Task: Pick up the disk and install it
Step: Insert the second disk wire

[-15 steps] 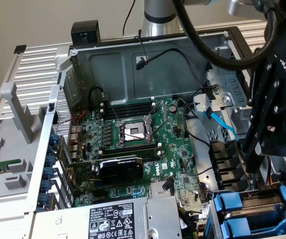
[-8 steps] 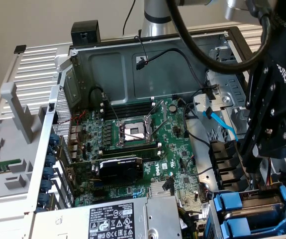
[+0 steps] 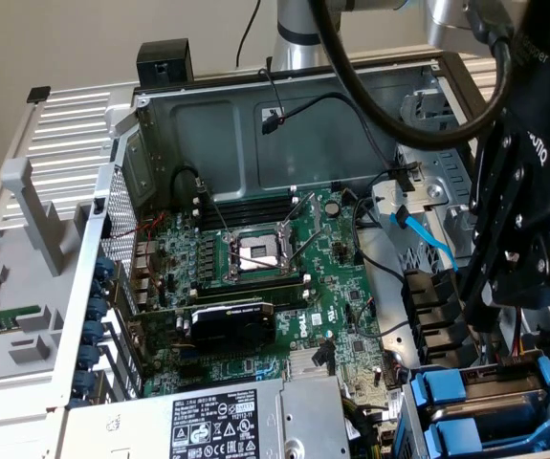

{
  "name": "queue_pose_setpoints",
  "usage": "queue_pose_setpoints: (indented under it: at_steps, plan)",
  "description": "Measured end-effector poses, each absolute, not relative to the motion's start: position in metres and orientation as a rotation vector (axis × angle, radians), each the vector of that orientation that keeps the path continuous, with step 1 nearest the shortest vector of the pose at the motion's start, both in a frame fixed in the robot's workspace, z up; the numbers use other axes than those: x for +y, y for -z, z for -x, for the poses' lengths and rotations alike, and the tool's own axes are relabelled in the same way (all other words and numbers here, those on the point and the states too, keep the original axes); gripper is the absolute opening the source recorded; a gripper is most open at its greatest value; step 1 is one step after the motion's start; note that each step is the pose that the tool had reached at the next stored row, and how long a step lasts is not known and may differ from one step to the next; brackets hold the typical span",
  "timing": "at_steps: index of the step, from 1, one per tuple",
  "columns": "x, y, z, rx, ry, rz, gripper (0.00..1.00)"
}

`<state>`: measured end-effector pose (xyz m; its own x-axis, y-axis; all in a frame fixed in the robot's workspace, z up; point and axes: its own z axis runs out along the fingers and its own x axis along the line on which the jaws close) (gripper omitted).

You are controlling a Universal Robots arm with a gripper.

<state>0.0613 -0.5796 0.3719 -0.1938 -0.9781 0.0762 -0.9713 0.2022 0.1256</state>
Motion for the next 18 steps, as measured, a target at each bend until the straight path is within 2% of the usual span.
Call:
queue_pose_setpoints:
  at_steps: [4,5,18]
  plan:
    - [-0.5796,-0.3711,-0.061,-2.328,0.075,-1.894,0.23]
    - [-0.5796,-0.371,-0.0609,-2.329,0.075,-1.893,0.16]
    - [-0.5796,-0.3709,-0.0609,-2.332,0.077,-1.888,0.16]
